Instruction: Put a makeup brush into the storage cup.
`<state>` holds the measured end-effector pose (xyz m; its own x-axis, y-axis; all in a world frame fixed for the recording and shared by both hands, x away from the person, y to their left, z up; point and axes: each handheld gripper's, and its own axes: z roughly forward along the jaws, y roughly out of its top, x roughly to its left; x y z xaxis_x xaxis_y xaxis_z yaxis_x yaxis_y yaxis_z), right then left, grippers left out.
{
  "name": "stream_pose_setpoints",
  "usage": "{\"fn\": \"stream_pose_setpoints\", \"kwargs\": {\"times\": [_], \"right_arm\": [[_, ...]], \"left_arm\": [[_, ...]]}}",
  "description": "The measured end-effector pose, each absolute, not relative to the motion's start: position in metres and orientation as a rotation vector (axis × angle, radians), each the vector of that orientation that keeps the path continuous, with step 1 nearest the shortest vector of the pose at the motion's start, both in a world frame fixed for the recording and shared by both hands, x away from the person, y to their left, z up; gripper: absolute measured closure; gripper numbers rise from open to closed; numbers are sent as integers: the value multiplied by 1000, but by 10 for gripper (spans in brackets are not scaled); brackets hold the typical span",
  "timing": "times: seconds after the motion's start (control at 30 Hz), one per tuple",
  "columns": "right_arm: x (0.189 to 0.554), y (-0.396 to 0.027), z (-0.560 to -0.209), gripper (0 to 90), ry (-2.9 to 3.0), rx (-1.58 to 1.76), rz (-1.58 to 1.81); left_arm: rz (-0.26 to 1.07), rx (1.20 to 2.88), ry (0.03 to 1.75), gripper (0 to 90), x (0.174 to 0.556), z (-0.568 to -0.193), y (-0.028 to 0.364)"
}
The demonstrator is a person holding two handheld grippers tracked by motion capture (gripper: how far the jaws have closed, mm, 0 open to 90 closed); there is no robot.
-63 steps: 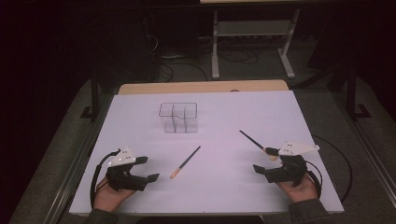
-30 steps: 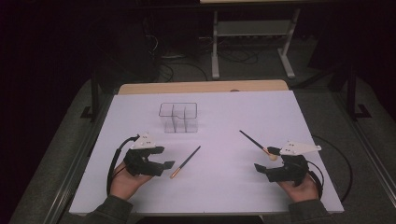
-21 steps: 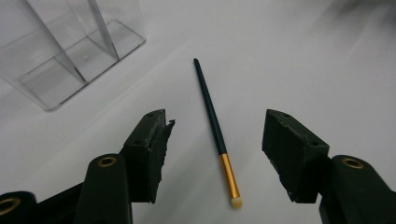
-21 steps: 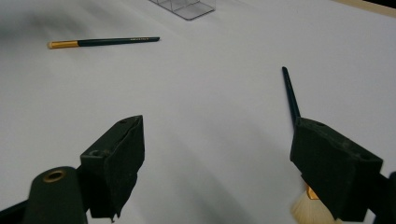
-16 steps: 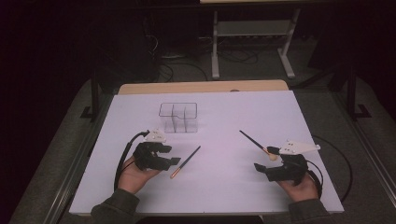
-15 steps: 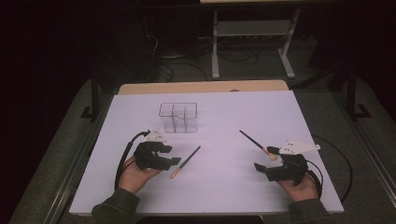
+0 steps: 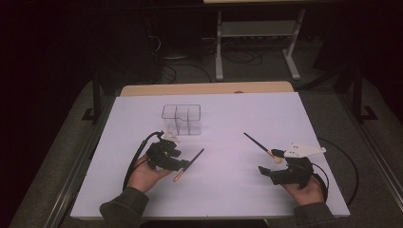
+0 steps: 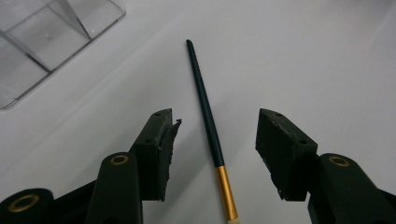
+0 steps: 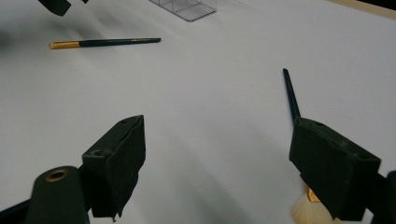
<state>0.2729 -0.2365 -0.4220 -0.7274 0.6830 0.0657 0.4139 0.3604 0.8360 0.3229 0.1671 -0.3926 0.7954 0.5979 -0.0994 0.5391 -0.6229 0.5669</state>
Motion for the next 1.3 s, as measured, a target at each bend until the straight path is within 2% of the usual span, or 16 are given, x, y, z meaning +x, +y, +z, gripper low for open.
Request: {"fn": "stream_pose_setpoints", "kwargs": {"times": [0.63,1.3], "right_arm": [[272,-236,-421,177,2336,968,1301],[273,-234,-422,177,2341,948,1293]], "left_arm": [[73,2468,919,544,333,-406,152],[89,2577,888,706,331,-416,142]]}}
